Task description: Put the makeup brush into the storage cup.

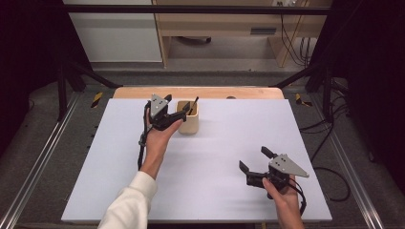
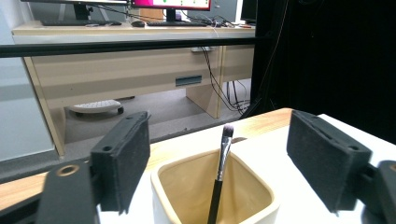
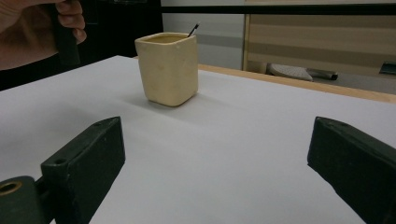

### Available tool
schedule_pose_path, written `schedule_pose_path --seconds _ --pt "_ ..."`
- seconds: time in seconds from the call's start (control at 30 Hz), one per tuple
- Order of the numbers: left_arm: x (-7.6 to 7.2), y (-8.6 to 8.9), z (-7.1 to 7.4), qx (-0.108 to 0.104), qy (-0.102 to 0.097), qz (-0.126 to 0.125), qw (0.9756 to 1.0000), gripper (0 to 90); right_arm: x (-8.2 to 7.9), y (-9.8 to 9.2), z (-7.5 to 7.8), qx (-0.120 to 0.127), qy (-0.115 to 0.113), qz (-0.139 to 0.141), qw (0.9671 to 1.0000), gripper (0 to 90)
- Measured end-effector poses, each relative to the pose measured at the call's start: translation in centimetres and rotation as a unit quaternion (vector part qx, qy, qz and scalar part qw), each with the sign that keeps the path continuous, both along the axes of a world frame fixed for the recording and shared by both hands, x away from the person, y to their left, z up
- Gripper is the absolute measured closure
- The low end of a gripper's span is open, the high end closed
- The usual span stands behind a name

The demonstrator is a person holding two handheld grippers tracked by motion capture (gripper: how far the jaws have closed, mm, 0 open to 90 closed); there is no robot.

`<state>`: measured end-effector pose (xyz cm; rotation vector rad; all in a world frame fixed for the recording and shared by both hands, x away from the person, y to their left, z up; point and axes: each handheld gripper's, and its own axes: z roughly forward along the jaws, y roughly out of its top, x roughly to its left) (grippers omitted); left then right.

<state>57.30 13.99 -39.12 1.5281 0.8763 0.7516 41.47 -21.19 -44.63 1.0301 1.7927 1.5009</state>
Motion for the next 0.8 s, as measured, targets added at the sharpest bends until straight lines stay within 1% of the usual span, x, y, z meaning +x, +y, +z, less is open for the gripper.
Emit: schedule_pose_path --seconds 0.07,0.37,0.53,0.8 --pt "-0.09 0.07 0.12 -0.003 0.002 0.004 1.0000 14.4 0.00 0.01 0.00 0.000 0.000 0.000 1.0000 4.5" --pt "-0.27 0.35 0.31 -0.007 0.016 -0.006 0.9998 6.3 -0.05 0.05 0.02 -0.001 0.002 0.000 1.0000 4.5" --pt "-0.53 0.34 0.47 -0.007 0.021 -0.018 0.9996 3.3 -0.02 0.08 -0.01 -0.002 -0.001 0.001 1.0000 4.5" --pt "-0.76 0.22 0.64 -0.007 0.020 -0.033 0.9992 1.5 -0.06 0.06 0.04 0.000 -0.001 0.000 1.0000 4.5"
